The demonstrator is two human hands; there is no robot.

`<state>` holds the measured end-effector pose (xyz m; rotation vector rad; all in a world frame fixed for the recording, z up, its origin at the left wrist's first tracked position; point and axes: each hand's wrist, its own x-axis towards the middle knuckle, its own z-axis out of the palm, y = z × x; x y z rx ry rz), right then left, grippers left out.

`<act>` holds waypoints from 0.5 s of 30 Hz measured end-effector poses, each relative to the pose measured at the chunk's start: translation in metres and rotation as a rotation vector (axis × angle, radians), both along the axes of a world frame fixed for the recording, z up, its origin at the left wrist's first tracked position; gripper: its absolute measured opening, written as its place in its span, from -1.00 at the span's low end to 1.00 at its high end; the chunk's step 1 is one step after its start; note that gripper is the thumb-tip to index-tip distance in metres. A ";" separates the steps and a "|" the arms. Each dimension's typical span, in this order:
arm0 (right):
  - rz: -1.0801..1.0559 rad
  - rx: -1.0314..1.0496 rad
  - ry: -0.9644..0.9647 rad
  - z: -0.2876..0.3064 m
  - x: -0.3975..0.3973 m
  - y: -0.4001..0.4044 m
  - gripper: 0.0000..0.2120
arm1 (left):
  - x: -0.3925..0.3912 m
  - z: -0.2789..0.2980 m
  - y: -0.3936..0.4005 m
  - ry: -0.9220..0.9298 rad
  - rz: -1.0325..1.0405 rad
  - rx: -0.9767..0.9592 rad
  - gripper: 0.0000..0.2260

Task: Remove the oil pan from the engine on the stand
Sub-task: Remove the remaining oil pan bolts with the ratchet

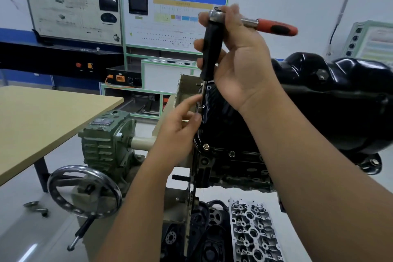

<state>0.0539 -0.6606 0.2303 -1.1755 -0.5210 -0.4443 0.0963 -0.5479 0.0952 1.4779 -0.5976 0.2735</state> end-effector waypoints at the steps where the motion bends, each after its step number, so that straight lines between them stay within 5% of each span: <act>1: 0.011 0.004 0.002 0.001 0.000 0.000 -0.76 | 0.000 0.000 0.000 -0.069 0.018 0.064 -0.63; 4: 0.044 -0.005 -0.017 -0.001 -0.002 -0.003 -0.91 | 0.001 0.000 -0.003 -0.123 0.125 0.146 -0.62; 12: 0.100 -0.008 -0.016 -0.003 -0.004 -0.006 -0.95 | 0.000 0.000 -0.006 -0.115 0.171 0.213 -0.53; 15: 0.107 -0.027 0.028 0.000 -0.003 -0.005 -0.78 | -0.003 -0.002 -0.009 -0.083 0.183 0.211 -0.68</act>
